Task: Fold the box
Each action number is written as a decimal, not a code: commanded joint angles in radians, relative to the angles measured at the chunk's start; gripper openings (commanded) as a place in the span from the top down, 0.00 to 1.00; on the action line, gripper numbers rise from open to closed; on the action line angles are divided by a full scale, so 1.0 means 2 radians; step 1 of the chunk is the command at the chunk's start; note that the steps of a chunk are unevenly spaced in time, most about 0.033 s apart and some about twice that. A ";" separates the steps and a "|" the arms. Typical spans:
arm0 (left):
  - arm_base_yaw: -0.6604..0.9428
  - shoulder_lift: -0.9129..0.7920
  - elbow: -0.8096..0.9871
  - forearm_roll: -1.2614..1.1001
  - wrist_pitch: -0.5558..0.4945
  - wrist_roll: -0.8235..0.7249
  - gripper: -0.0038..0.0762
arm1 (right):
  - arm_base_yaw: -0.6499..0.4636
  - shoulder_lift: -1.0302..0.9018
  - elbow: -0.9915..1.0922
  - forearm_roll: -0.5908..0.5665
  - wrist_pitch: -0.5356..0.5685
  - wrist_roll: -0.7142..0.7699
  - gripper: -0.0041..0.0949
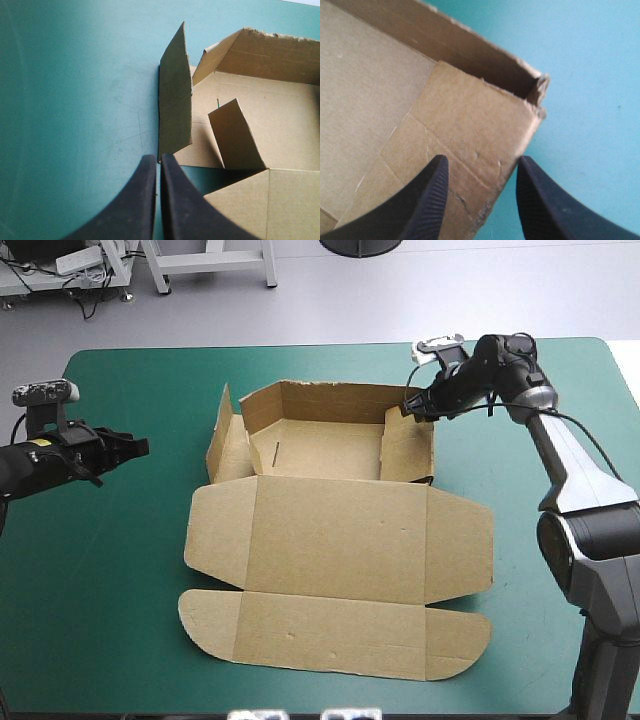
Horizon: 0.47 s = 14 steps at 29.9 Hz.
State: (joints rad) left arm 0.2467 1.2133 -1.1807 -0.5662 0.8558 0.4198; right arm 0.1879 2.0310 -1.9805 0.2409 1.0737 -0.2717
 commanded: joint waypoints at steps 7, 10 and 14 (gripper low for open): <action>0.001 -0.014 -0.013 -0.018 -0.010 0.003 0.94 | -0.001 -0.067 -0.145 -0.022 0.092 0.073 0.54; 0.001 -0.014 -0.013 -0.017 -0.002 0.010 0.94 | -0.001 -0.086 -0.145 0.004 0.092 0.082 0.54; 0.001 -0.014 -0.013 -0.014 0.004 0.010 0.94 | -0.001 -0.110 -0.133 0.036 0.092 0.094 0.58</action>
State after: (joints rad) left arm 0.2467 1.2133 -1.1807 -0.5640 0.8946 0.4351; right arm 0.1879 1.8967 -2.2398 0.2568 1.2472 -0.0977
